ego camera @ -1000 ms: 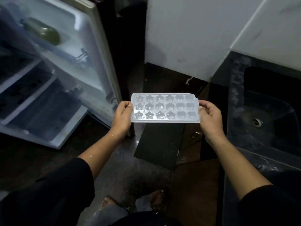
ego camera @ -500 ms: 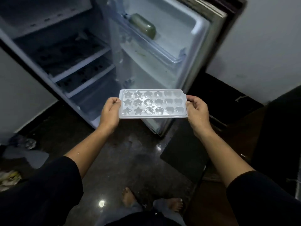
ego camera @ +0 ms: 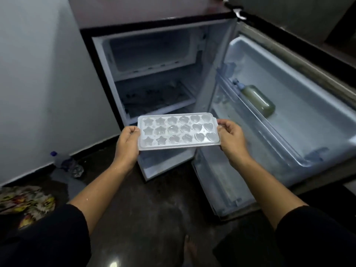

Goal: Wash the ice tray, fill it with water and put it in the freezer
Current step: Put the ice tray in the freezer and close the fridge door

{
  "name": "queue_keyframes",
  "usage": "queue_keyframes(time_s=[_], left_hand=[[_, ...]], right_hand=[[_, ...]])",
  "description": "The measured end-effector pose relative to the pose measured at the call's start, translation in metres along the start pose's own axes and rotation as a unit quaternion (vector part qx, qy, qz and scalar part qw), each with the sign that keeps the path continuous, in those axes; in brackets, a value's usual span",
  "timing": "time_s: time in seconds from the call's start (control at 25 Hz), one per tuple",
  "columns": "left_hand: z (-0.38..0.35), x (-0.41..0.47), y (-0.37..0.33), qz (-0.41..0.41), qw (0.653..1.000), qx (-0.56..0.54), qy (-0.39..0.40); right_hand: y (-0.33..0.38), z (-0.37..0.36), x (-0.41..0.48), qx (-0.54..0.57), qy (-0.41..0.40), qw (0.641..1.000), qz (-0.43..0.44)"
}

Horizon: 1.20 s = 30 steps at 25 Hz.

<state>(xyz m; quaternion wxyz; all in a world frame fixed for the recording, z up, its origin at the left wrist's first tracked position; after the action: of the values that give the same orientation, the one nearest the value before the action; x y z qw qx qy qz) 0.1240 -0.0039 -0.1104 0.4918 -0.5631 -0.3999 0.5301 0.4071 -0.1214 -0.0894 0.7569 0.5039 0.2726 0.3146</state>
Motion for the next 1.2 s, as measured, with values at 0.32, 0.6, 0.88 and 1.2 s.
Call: queue_keyframes(time_s=[0.32, 0.6, 0.88, 1.2], left_hand=[[-0.024, 0.083, -0.039, -0.021, 0.991, -0.073, -0.106], [-0.046, 0.155, -0.052, -0.032, 0.981, -0.138, -0.13], [-0.057, 0.223, -0.058, -0.039, 0.968, -0.207, -0.136], [-0.05, 0.254, -0.064, -0.073, 0.954, -0.238, -0.169]], right_hand=[[0.064, -0.049, 0.135, -0.004, 0.024, 0.999, 0.049], [0.096, -0.092, 0.231, -0.023, 0.024, 0.998, 0.054], [0.102, -0.135, 0.306, 0.036, 0.042, 0.997, 0.048], [0.106, -0.17, 0.341, 0.108, 0.082, 0.991, 0.014]])
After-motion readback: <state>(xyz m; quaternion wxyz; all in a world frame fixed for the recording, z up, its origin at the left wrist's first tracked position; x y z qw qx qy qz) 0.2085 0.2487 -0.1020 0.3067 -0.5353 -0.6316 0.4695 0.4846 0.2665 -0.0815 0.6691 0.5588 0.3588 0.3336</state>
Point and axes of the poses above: each hand's wrist, its own x-axis towards the middle knuckle, its own z-axis out of the back of the hand, y = z × x, the point moved 4 cm from there along x, towards the middle knuckle, and after that the axes turned 7 degrees about -x, right-handed, at the moved point
